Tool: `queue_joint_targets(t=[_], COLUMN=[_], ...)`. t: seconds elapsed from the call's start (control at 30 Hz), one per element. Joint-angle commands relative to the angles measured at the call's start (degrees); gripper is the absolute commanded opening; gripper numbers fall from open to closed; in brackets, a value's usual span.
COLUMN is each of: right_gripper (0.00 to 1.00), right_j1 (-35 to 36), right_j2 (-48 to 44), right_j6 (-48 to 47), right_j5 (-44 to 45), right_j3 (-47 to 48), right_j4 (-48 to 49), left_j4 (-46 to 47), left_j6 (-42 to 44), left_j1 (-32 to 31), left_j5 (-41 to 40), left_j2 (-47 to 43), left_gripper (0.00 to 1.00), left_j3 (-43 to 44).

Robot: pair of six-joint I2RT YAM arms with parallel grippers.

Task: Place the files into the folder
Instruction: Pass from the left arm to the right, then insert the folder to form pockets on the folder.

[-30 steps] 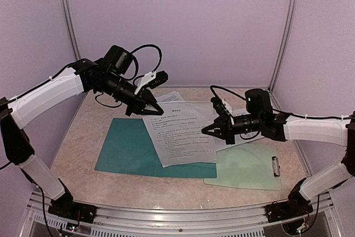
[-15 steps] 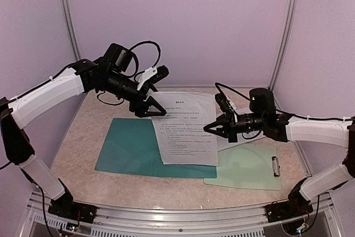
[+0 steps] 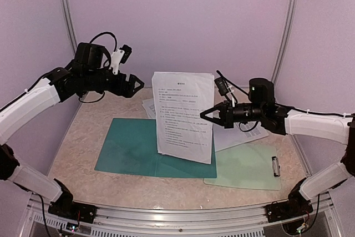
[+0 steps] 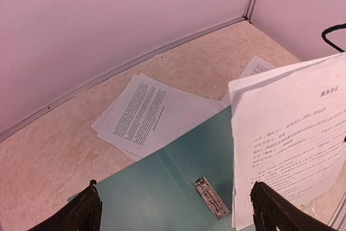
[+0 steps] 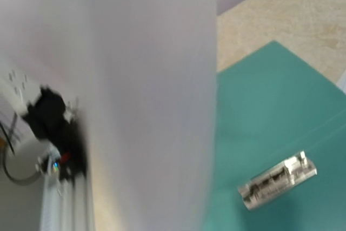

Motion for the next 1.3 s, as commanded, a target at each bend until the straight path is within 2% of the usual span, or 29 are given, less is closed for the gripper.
queue_joint_targets(t=[0.0, 0.17, 0.27, 0.37, 0.5, 0.57, 0.7, 0.8, 0.93, 1.07, 1.27], right_gripper=[0.00, 0.00, 0.00, 0.00, 0.00, 0.00, 0.00, 0.00, 0.00, 0.00, 0.00], right_j1=[1.9, 3.6, 3.6, 3.6, 3.0, 2.2, 0.5, -0.4, -1.3, -1.9, -3.6], right_j2=[1.4, 6.8, 11.8, 17.1, 23.8, 26.5, 31.3, 33.7, 33.5, 32.3, 30.9], right_j6=[8.1, 10.8, 12.3, 14.0, 18.7, 20.2, 21.2, 21.4, 17.5, 13.4, 10.5], right_j5=[2.4, 3.4, 2.5, 1.7, 0.6, 0.7, -0.2, -1.0, 0.4, 2.5, 4.1], right_j3=[4.7, 9.4, 11.9, 13.8, 14.7, 14.7, 15.0, 15.1, 15.6, 16.7, 15.8], right_j4=[1.7, 3.4, 5.0, 7.4, 13.1, 14.4, 15.1, 15.4, 11.1, 6.0, 2.8], left_j4=[-0.2, -1.2, -3.9, -8.3, -15.2, -18.4, -18.6, -16.8, -16.8, -17.4, -15.1], left_j6=[-15.9, -22.2, -22.9, -23.5, -24.9, -27.0, -33.7, -37.6, -39.8, -41.1, -42.8], left_j1=[2.3, 3.6, 3.8, 3.8, 3.8, 3.8, 2.7, -1.1, -7.2, -9.6, -10.6], left_j5=[-12.1, -15.8, -16.6, -14.0, -10.0, -11.2, -10.4, -11.5, -15.0, -16.3, -11.1], left_j2=[-7.3, -16.5, -20.2, -20.6, -16.8, -14.5, -11.6, -8.1, -0.2, 8.6, 15.5], left_gripper=[0.93, 0.93, 0.93, 0.92, 0.92, 0.92, 0.94, 0.99, 0.99, 0.98, 0.96], left_j3=[-4.9, -14.7, -16.9, -17.5, -17.1, -16.7, -18.9, -20.7, -19.3, -16.9, -17.6])
